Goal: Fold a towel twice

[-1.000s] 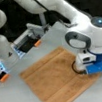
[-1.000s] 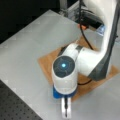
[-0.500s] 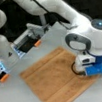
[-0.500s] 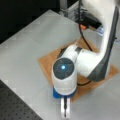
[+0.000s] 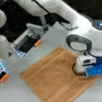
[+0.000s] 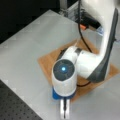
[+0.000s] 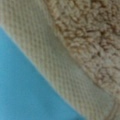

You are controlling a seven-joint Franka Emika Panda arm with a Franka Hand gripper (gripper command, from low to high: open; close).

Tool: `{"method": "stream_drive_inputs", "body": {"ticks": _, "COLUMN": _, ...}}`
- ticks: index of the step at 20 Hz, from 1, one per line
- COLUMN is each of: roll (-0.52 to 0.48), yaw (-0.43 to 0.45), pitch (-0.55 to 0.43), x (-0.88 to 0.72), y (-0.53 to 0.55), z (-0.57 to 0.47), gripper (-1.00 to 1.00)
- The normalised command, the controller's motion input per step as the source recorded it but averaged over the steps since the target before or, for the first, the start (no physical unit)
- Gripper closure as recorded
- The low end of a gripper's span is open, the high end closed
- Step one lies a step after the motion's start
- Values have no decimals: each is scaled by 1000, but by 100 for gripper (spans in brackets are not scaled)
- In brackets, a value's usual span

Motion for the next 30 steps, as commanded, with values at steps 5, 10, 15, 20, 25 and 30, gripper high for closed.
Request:
{"method": "stream_drive_inputs", "body": {"ticks": 5, "roll": -332, "yaw": -40, "pitch": 95, "x": 209, "y": 160, "z": -38, "gripper": 100}}
{"method": "stream_drive_inputs", "body": {"ticks": 10, "roll": -324, "yaw": -14, "pitch": 112, "x": 189, "y": 121, "z": -10, "gripper": 100}}
{"method": "stream_drive_inputs", "body": {"ticks": 15, "roll": -297, "yaw": 24, "pitch": 155, "x": 87, "y": 111, "z": 111, "gripper": 100}}
{"method": "stream_drive_inputs", "body": {"ticks": 20, "roll": -236, "yaw": 71, "pitch": 237, "x": 14, "y": 65, "z": 253, "gripper": 100}}
{"method": "stream_drive_inputs", "body": {"ticks": 25, "roll": -154, "yaw": 55, "pitch": 148, "x": 16, "y": 6, "z": 279, "gripper": 100}}
{"method": "stream_drive_inputs", "body": {"ticks": 30, "roll": -84, "yaw": 26, "pitch": 19, "x": -7, "y": 13, "z": 80, "gripper": 100}}
